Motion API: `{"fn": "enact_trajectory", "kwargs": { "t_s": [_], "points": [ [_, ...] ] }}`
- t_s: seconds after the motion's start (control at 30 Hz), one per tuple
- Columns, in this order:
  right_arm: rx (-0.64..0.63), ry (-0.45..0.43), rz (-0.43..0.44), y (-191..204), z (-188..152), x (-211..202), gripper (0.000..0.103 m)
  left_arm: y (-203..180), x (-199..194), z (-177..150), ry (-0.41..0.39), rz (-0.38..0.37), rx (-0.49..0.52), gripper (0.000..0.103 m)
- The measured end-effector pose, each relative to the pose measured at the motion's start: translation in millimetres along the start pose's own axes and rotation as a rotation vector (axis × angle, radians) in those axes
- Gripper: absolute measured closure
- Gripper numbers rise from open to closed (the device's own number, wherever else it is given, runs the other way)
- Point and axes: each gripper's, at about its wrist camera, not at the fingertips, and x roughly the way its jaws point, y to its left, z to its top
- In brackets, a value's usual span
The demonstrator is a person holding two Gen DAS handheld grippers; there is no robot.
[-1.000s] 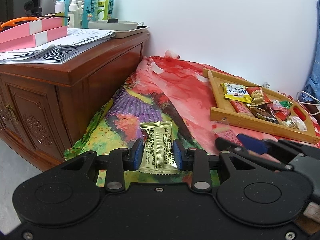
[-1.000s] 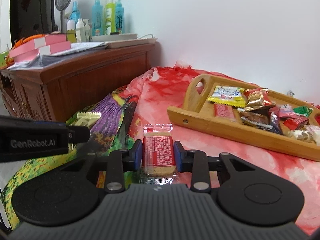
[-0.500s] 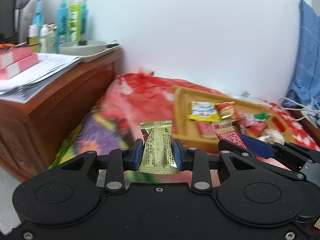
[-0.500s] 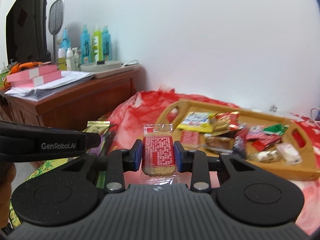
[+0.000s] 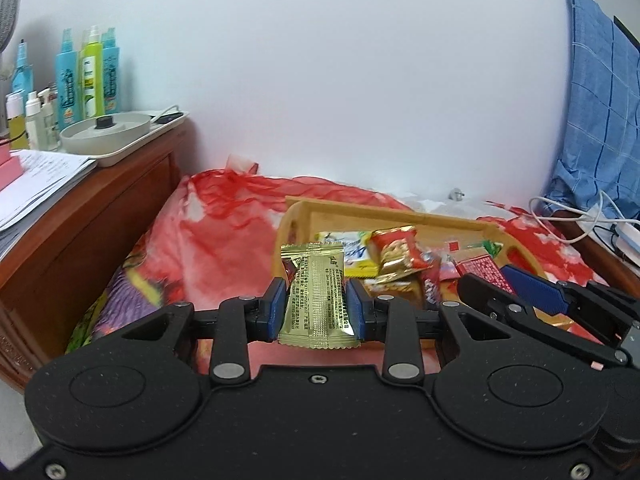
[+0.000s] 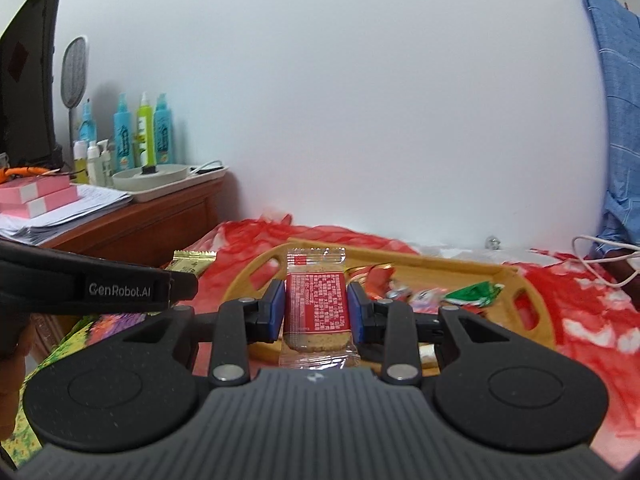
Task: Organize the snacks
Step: 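Carry the gold bar with the left tool while the right tool carries the biscuit packet over the tray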
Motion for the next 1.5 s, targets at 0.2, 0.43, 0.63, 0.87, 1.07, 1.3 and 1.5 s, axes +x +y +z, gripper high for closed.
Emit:
{"fn": "enact_trajectory", "kwargs": {
  "t_s": [0.2, 0.43, 0.63, 0.87, 1.07, 1.3, 1.5],
  "points": [
    [0.028, -0.026, -0.020, -26.2, 4.3, 3.2, 0.065, -20.3, 14.8, 15.8, -0.002, 0.000, 0.021, 0.072],
    [0.041, -0.044, -0.052, -56.7, 3.5, 11.7, 0.065, -40.7, 33.3, 23.0, 0.004, -0.017, 0.037, 0.072],
    [0.072, -0.049, -0.082, -81.0, 0.6, 25.8, 0.065, -54.7, 55.9, 24.6, 0.029, -0.023, 0.045, 0.072],
    [0.114, -0.034, -0.110, -102.9, -2.0, 49.1, 0.065, -63.5, 84.7, 27.4, 0.059, -0.028, 0.036, 0.072],
    [0.123, -0.022, -0.129, -115.7, 0.1, 71.3, 0.065, -65.1, 110.7, 41.5, 0.067, -0.023, 0.027, 0.072],
    [0.120, -0.009, -0.141, -120.1, 4.3, 102.2, 0.065, -62.5, 147.6, 60.3, 0.089, -0.020, -0.002, 0.072],
    [0.109, 0.034, -0.135, -122.3, 3.2, 132.6, 0.065, -59.4, 183.2, 66.0, 0.125, 0.001, -0.019, 0.072]
  ]
}}
